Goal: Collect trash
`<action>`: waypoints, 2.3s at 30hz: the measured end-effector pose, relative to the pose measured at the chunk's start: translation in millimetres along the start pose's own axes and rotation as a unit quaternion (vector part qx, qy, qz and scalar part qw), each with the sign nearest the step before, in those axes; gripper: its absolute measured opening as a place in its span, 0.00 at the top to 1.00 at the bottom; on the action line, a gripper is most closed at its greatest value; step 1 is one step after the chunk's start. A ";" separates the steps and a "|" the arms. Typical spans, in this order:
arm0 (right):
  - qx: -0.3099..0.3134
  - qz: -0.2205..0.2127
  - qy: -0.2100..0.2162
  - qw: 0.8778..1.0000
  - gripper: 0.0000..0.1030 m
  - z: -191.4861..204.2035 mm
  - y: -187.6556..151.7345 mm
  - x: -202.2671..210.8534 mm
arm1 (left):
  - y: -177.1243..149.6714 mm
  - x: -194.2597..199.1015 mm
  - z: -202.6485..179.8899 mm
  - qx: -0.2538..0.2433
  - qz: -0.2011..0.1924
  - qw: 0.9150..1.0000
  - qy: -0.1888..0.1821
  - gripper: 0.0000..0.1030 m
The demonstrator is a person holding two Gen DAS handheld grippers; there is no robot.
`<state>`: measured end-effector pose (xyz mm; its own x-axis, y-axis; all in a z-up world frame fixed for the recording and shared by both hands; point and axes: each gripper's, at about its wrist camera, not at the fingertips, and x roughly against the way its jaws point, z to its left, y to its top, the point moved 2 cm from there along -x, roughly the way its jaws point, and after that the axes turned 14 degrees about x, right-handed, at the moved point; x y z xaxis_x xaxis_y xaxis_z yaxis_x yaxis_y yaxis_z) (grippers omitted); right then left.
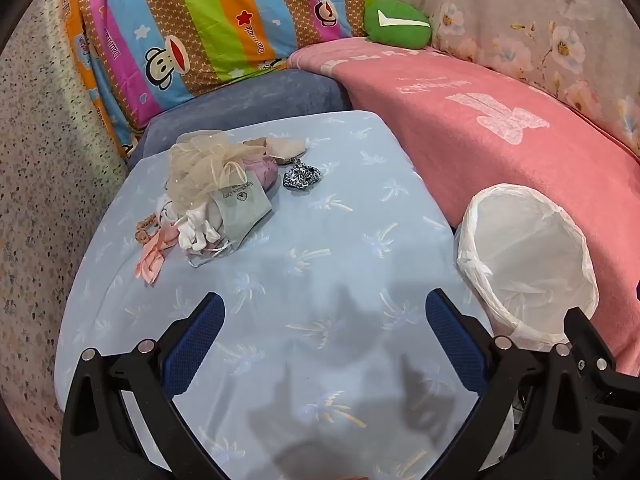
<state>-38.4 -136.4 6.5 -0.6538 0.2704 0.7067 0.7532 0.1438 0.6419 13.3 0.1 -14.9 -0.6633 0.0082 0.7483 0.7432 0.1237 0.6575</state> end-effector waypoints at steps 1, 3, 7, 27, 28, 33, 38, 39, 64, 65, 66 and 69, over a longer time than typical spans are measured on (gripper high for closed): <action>0.000 -0.001 0.000 1.000 0.06 0.0 0.0 0.0 | 0.0 0.1 -0.1 -0.001 0.000 1.000 0.000 0.07; 0.000 0.000 0.000 1.000 0.06 0.2 0.2 -0.1 | -0.1 -0.2 0.1 0.000 0.002 1.000 0.000 0.07; -0.001 -0.001 0.001 1.000 0.06 0.2 -0.1 -0.5 | -0.1 -0.2 0.1 -0.001 0.002 1.000 0.002 0.07; -0.001 -0.002 0.000 1.000 0.06 0.0 0.5 1.6 | -0.5 2.3 -0.4 -0.002 -0.001 1.000 0.002 0.07; -0.001 -0.002 0.000 1.000 0.06 0.0 0.6 1.7 | -0.4 2.6 -0.3 -0.002 -0.002 1.000 0.002 0.07; -0.001 -0.002 0.000 1.000 0.06 -0.1 0.8 1.7 | 0.3 3.5 -0.7 -0.003 -0.002 1.000 0.003 0.07; -0.001 -0.002 -0.001 1.000 0.06 -0.5 0.8 1.7 | 0.1 3.6 -2.0 -0.003 -0.002 1.000 0.002 0.07; 0.000 -0.002 -0.001 1.000 0.06 -0.4 0.9 2.0 | 0.2 3.6 -2.0 -0.003 -0.002 1.000 0.002 0.07; 0.001 -0.005 -0.002 1.000 0.06 -4.2 1.0 6.0 | 6.2 11.4 -4.5 0.000 -0.007 1.000 0.000 0.07; 0.001 -0.005 -0.002 1.000 0.06 -3.9 1.0 5.9 | 5.9 11.3 -4.4 0.000 -0.008 1.000 0.000 0.07; 0.001 -0.005 -0.002 1.000 0.06 -3.6 1.0 5.9 | 5.4 11.1 -4.2 -0.001 -0.008 1.000 0.000 0.07; 0.001 -0.005 -0.002 1.000 0.06 -3.5 1.0 6.2 | 5.7 12.1 -3.0 0.000 -0.009 1.000 0.000 0.07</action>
<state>-41.9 -137.9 12.6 -0.6610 0.2729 0.6990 0.7468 0.1477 0.6485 9.8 -2.1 -1.8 -0.6765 0.0062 0.7364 0.7312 0.1245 0.6707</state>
